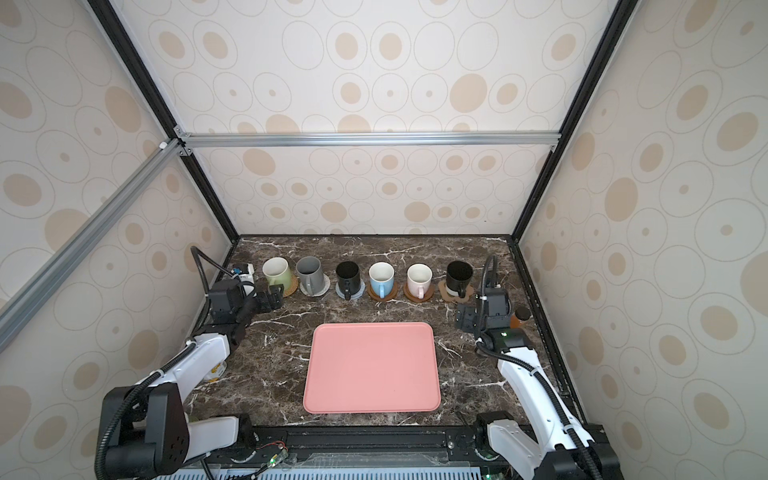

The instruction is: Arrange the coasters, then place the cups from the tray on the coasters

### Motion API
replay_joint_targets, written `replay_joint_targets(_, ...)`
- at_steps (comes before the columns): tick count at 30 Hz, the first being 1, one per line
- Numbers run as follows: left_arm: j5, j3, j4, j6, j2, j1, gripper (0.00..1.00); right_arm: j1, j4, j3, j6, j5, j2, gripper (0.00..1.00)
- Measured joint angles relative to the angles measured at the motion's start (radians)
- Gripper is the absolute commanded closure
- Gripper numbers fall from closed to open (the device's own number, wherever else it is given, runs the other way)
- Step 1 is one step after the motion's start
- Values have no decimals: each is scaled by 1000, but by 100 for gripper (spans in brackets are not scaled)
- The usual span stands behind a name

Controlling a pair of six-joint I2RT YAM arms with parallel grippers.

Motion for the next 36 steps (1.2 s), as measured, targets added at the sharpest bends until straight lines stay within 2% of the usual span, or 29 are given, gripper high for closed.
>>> replay_joint_targets(4,-56,-162,190,-13,-12,-1,0,-1,229,-159,-47,47,18,1)
replay_joint_targets(7,-110,-223,262,-6,-3,-7,0,-1,363,-227,-69,66,70,1)
replay_joint_targets(16,-205,-302,584,16,130,-20,0,-12,641,-253,-107,88,254,2)
replay_joint_targets(25,-231,-280,734,84,235,-24,0,-76,818,-239,-101,88,342,2)
replay_joint_targets(31,-232,-282,827,147,303,-60,0,-77,860,-219,-100,83,383,2)
replay_joint_targets(36,-232,-342,954,166,330,-68,0,-77,883,-218,-97,82,383,2)
